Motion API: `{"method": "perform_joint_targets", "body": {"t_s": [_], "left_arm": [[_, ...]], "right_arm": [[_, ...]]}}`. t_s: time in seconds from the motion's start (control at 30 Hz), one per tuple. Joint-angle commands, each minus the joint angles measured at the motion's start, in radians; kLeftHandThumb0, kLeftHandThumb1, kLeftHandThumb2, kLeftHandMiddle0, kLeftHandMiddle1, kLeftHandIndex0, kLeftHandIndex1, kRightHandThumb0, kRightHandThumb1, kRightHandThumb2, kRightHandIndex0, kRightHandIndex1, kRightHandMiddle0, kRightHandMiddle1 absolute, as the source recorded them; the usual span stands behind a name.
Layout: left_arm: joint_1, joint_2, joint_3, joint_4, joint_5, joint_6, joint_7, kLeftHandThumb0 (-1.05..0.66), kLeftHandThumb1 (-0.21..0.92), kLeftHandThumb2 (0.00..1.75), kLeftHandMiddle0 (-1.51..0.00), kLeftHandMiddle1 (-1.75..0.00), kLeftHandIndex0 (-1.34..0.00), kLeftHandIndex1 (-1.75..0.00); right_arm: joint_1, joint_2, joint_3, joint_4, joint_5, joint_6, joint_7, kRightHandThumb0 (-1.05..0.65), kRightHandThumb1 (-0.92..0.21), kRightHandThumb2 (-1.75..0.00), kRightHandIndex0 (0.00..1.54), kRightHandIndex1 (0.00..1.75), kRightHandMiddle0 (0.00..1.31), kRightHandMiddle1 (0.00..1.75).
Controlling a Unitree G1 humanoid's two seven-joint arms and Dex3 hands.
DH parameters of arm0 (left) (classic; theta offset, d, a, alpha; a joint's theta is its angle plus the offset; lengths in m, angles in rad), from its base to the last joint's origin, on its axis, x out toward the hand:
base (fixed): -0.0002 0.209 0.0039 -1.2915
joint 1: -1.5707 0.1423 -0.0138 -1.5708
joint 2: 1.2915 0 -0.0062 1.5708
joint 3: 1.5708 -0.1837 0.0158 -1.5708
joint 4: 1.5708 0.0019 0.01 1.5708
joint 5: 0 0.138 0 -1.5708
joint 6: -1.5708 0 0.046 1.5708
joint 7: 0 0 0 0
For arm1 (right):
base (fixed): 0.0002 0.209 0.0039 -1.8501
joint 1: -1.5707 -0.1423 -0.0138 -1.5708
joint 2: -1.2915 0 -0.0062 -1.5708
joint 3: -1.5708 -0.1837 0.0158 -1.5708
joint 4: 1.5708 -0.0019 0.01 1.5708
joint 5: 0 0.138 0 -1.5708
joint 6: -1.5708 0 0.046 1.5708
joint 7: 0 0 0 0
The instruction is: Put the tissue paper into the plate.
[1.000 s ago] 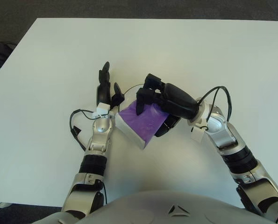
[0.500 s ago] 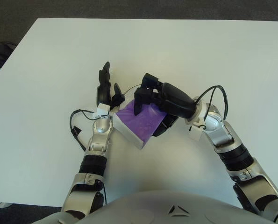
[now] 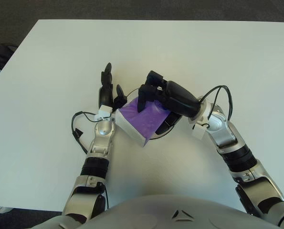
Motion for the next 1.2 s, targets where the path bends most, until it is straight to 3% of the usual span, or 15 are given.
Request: {"method": "perform_joint_targets", "body": {"t_s": [0.0,0.6,1.17], "left_arm": [[0.088,0.01,-0.002,0.103,0.008,0.02,-0.007,-0.91,0.92,1.03,-0.14,-0.01,0.0,-0.24],[0.102,0.02,-0.009,0.088,0.009,0.018,-0.009,-0.89,0.92,1.02,-0.15,-0.01,0.0,-0.23],[0.111,0.031,-0.015,0.079,-0.005,0.016,-0.034,-0.9,0.92,1.03,-0.13,0.0,0.0,-0.14]], "right_arm": [[-0.011,0.013,-0.014,0.001,-0.004,0.008,-0.018,-0.46,-0.34,-1.28,1.14,1.75,0.58,1.75],[-0.018,0.061,-0.048,0.008,-0.087,0.07,-0.111,-0.46,-0.35,-1.27,1.15,1.75,0.58,1.75],[-0.027,0.055,-0.037,0.015,-0.055,0.106,-0.083,-0.46,-0.33,-1.29,1.15,1.75,0.59,1.75]]}}
